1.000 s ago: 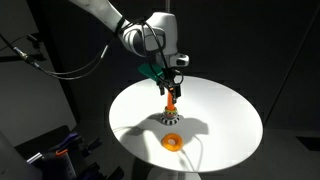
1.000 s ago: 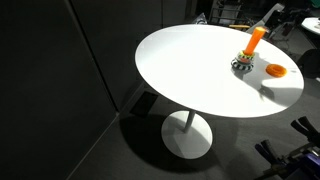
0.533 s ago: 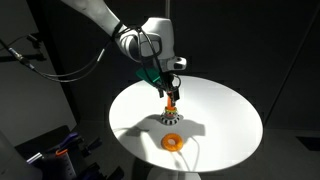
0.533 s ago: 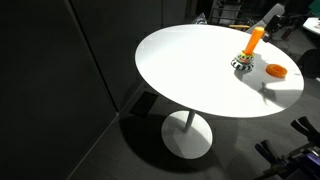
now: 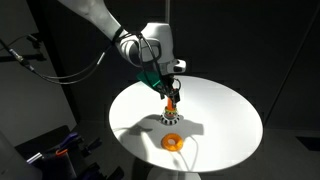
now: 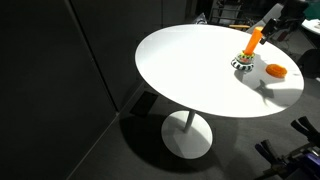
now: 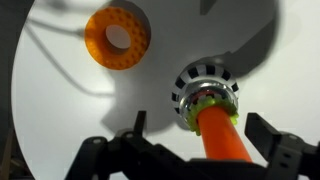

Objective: Move the light green object to the table

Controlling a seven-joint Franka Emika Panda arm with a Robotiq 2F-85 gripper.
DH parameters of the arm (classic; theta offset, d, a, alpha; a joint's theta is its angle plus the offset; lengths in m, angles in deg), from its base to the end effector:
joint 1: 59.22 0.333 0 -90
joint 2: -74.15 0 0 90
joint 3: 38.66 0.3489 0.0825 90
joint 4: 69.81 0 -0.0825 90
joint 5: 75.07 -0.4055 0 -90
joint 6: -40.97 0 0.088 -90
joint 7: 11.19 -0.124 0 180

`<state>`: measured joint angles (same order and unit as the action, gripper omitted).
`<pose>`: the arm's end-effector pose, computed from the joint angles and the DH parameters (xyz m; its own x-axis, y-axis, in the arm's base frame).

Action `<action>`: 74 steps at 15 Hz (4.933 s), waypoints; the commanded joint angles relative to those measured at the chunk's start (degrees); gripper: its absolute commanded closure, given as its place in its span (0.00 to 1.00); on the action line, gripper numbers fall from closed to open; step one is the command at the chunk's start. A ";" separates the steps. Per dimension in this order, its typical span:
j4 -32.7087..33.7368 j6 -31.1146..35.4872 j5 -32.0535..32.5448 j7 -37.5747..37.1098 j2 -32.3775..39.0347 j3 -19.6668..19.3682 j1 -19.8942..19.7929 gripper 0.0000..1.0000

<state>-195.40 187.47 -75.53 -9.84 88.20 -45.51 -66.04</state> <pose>0.5758 -0.1394 0.2843 0.9699 -0.2113 0.1206 -0.2160 -0.9760 0.0266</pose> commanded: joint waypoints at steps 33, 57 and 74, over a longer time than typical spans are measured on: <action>0.35 20.04 -1.87 1.08 10.06 5.25 -1.21 0.56; -2.01 5.35 -13.30 4.99 -10.93 6.54 0.03 0.56; -6.81 7.07 -14.57 8.25 -4.41 5.99 0.75 0.08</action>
<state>-201.53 191.49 -90.05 -2.90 82.54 -39.23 -65.41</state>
